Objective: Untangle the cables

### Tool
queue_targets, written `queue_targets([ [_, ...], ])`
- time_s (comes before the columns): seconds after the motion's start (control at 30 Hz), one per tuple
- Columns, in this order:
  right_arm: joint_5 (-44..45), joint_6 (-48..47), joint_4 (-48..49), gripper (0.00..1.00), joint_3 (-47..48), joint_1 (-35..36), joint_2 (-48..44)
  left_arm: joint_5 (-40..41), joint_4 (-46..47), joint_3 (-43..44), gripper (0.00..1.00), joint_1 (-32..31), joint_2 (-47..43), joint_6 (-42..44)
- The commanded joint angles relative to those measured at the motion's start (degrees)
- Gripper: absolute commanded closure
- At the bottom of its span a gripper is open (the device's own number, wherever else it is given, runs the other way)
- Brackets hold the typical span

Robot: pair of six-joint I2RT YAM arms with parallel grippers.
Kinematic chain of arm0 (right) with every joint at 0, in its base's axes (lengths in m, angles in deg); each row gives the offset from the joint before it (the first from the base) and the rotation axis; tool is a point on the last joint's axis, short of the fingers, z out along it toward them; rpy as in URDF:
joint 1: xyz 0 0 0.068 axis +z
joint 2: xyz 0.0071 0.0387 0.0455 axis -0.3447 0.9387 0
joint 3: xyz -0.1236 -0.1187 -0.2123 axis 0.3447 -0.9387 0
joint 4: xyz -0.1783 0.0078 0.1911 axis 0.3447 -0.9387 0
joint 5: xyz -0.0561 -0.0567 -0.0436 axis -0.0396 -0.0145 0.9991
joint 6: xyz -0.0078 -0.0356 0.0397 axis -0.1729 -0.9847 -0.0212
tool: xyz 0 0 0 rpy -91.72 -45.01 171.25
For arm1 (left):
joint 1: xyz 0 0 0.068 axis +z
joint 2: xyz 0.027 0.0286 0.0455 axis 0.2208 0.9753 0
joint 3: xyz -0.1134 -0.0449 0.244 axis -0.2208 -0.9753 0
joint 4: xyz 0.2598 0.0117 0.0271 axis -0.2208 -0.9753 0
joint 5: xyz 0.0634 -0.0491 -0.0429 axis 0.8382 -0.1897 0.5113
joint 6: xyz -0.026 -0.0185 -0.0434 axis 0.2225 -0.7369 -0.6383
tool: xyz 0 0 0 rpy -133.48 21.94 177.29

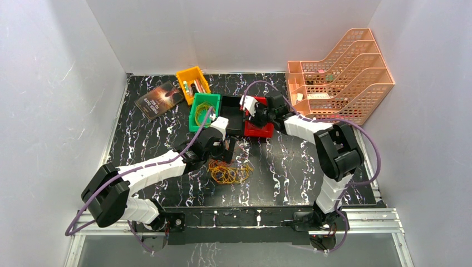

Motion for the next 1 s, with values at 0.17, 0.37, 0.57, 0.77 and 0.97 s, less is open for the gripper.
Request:
queue_targets([
  [0.17, 3.8, 3.0, 0.3, 0.39, -2.5, -0.2, -9.4, 0.8, -1.1, 1.8, 0.02, 0.3, -0.6, 0.3],
  [0.37, 6.2, 9.5, 2.7, 0.38, -4.4, -0.2, -16.0, 1.7, -1.5, 2.0, 0.02, 0.3, -1.3, -0.4],
  [0.57, 8.9, 20.0, 6.7, 0.38, -8.8, -0.2, -22.9, 2.0, -2.2, 2.8, 0.02, 0.3, -1.3, -0.6],
  [0.77, 16.9, 33.8, 2.6, 0.40, -10.4, -0.2, -28.9, 1.6, -2.8, 2.9, 0.02, 0.3, -1.4, -1.1],
  [0.97, 15.0, 44.0, -15.7, 0.39, -5.7, -0.2, -29.9, -0.6, -6.5, 3.1, 0.02, 0.3, -2.1, -3.0],
])
